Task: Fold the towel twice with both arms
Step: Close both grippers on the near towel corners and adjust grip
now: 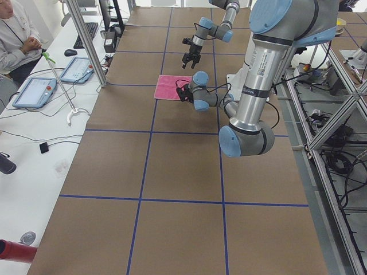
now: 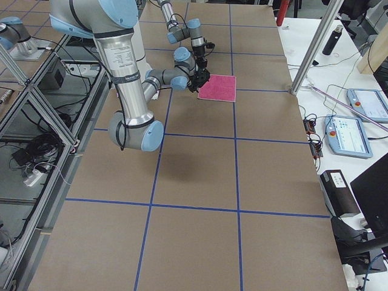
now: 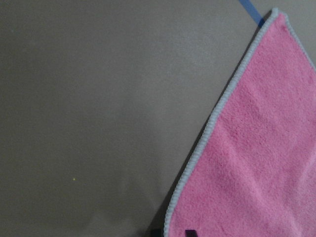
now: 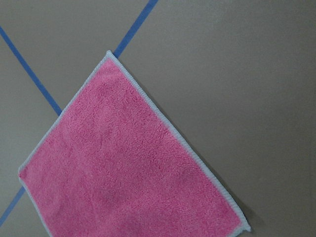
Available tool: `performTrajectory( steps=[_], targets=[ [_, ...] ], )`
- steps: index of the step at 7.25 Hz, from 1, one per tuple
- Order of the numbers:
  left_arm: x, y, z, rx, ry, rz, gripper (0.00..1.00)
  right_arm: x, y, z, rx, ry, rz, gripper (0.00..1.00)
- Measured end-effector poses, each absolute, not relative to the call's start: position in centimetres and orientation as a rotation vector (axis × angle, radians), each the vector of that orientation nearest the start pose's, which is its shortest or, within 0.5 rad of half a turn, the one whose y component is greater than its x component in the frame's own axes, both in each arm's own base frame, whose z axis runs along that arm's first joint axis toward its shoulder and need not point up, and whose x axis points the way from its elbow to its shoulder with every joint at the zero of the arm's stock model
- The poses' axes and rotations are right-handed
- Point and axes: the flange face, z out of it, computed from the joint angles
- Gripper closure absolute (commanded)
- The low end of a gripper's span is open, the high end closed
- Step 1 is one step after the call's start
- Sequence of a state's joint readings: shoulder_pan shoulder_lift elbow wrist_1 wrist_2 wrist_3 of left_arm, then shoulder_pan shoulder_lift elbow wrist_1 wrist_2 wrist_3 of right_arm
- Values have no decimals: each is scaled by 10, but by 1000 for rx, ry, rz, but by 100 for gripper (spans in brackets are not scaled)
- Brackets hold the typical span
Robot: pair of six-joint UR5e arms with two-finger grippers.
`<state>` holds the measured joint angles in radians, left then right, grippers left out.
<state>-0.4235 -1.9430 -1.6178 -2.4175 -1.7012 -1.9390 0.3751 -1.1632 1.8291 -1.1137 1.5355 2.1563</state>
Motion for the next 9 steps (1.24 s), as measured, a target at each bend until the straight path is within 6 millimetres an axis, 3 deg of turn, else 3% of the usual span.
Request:
performTrajectory(
  steps=[3, 5, 8, 9],
  targets=[
    [531, -371, 333, -79, 1290, -598, 100, -527, -338, 279, -96, -1125, 847, 6],
    [531, -371, 333, -80, 1290, -597, 100, -544, -324, 298, -100, -1077, 814, 16],
    [532, -370, 333, -81, 1290, -597, 100, -557, -321, 310, -72, -1051, 820, 44],
    [532, -370, 333, -82, 1290, -597, 100, -558, -322, 310, -66, -1050, 822, 48]
  ],
)
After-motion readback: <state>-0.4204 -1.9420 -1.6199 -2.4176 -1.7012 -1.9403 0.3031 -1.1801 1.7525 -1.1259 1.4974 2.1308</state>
